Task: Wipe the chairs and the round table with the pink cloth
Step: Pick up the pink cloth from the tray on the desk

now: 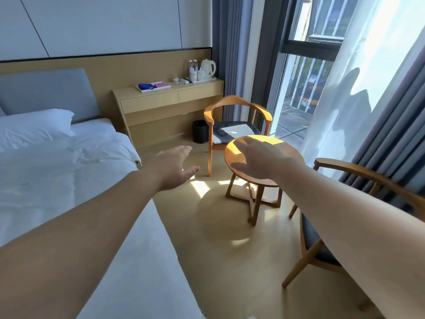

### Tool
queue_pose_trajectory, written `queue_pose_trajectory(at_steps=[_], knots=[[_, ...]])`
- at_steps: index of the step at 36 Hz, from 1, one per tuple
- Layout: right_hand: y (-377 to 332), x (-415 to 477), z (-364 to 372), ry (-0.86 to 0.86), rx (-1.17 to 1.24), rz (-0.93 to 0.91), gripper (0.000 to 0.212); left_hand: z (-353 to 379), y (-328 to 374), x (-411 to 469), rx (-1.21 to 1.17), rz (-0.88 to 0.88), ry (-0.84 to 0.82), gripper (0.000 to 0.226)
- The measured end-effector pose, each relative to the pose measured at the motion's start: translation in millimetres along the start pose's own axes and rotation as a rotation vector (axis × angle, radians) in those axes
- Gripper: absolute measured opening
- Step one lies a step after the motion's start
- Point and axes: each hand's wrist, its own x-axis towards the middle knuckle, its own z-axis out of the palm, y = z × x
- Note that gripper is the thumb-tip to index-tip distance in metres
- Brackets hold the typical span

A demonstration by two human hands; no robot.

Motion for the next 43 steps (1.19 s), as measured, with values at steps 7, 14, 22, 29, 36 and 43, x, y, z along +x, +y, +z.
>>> queue_pose_trajectory(at_steps=[7, 14, 22, 29, 36, 43], knots=[[52.9, 72.7, 27.9, -0.015, 0.024, -0.073, 0.070, 15.6, 0.2, 79.2, 0.002, -0.082, 0.006, 0.069], [104.4, 126.9, 38.4, -0.049, 0.028, -0.129, 0.067, 31.2, -1.2, 144.8, -0.014, -0.174, 0.008, 0.070], [130.7, 175.1, 47.1, -0.016, -0.014, -0.162, 0.064, 40.2, -10.8, 184.7, -0.029, -0.238, 0.029, 0.070], [131.2, 226.6, 62.8, -0.017, -0.019, -0.187, 0.065, 49.7, -43.2, 209.8, -0.045, -0.284, 0.017, 0.070], [116.9, 301.1, 85.0, -0.014, -0.038, -0.227, 0.066, 52.6, -103.7, 255.7, -0.041, -0.305, 0.045, 0.070], [90.8, 401.2, 96.4, -0.037, -0.043, -0.235, 0.068, 46.1, -181.9, 312.7, -0.051, -0.326, 0.039, 0.071]])
